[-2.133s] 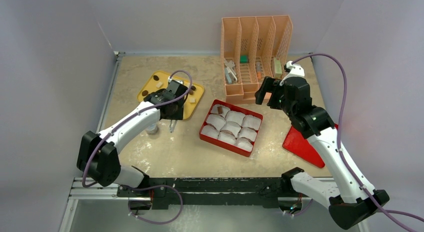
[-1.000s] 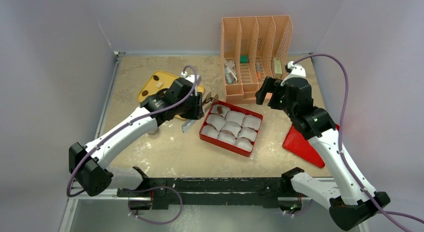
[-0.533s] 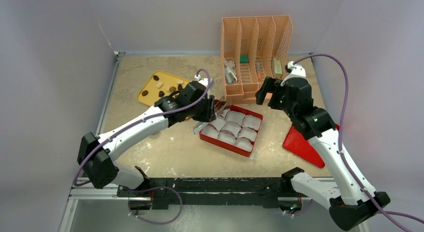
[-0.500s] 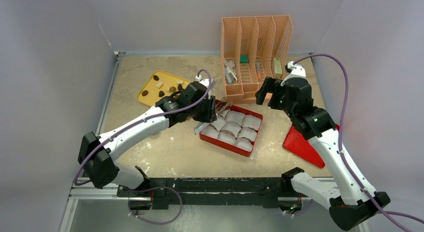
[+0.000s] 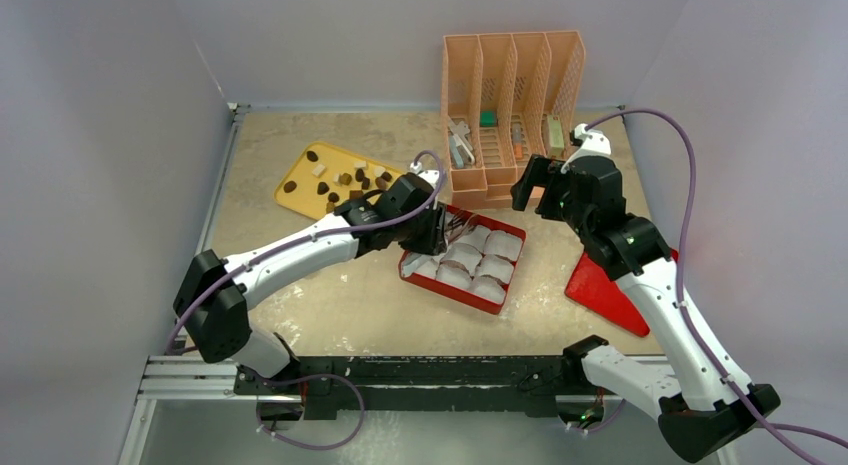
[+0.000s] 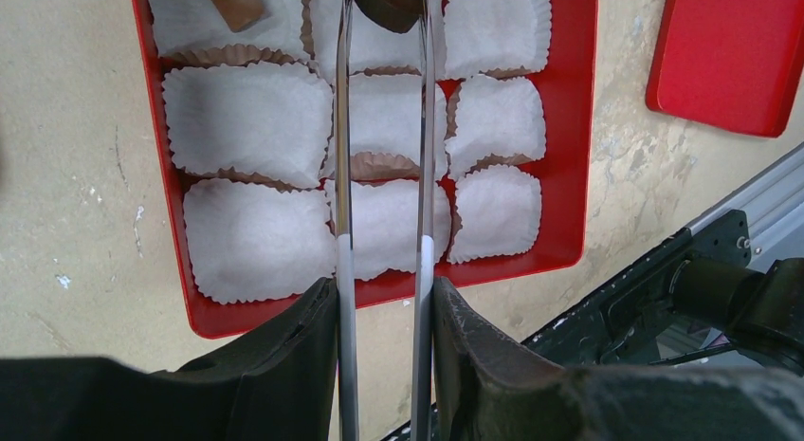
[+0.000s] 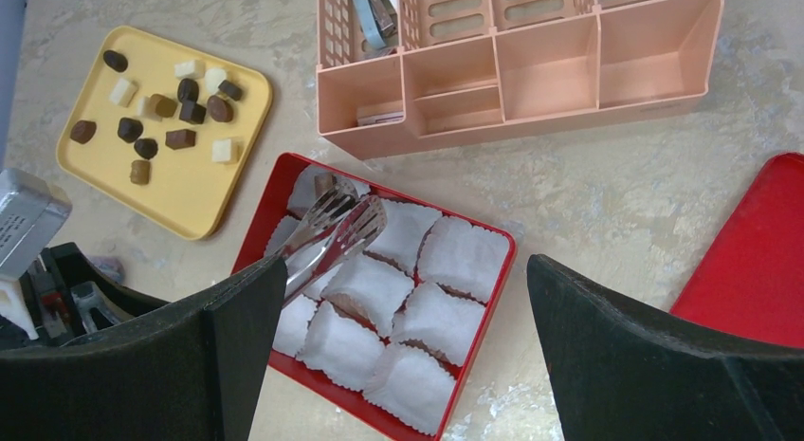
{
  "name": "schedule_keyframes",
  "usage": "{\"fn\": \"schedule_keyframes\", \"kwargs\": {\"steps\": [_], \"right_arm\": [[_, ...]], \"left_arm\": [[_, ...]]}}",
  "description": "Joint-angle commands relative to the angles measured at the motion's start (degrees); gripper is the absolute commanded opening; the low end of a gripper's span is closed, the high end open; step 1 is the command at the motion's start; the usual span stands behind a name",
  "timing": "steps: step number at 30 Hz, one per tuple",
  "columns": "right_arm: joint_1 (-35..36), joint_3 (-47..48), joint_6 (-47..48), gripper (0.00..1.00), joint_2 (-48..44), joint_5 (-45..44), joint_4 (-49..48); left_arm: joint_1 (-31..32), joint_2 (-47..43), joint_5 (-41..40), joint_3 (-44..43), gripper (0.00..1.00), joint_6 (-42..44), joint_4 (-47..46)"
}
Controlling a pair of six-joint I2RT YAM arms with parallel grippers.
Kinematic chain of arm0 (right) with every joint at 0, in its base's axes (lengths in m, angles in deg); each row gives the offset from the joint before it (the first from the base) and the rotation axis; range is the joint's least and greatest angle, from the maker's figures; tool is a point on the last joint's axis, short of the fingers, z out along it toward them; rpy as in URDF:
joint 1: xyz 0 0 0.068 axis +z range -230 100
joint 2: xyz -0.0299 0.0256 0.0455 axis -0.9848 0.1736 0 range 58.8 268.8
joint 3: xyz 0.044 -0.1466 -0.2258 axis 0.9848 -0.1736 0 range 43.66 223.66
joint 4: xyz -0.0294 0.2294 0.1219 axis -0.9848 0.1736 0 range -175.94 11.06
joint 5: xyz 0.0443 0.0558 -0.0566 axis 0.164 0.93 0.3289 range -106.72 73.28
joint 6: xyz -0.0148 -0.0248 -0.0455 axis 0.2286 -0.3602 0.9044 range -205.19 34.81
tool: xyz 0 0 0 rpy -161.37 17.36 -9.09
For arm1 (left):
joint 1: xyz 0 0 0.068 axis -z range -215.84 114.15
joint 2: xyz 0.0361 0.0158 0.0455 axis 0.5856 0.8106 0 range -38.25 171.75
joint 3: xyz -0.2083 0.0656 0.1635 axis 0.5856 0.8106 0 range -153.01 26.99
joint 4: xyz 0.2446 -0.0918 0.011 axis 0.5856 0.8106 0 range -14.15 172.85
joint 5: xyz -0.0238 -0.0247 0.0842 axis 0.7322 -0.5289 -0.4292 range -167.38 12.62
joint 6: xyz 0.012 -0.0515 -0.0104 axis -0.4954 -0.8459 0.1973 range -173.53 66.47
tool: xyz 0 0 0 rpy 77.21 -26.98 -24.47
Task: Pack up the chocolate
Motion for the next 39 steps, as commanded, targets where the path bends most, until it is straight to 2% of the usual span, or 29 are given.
{"fn": "schedule_keyframes", "kwargs": {"steps": [1,13,39], "right_arm": [[-0.18,-0.36,0.69,0.99,-1.06,-1.76,-0.23],[-0.17,-0.39,0.95,0.99,-1.32,-2.19,-0.04],[-0.12,-0.99,0.93,0.99,-3.51,-1.69,0.31]], "left_arm": [[0.5,0.32,0.79,-0.12,0.22,-0.61,-4.72],[0.7,1.23,0.59,0.3,0.31,-0.17,-4.74],[0.88,-1.51,-0.56,0.32,0.36,-1.55,-4.31]]}}
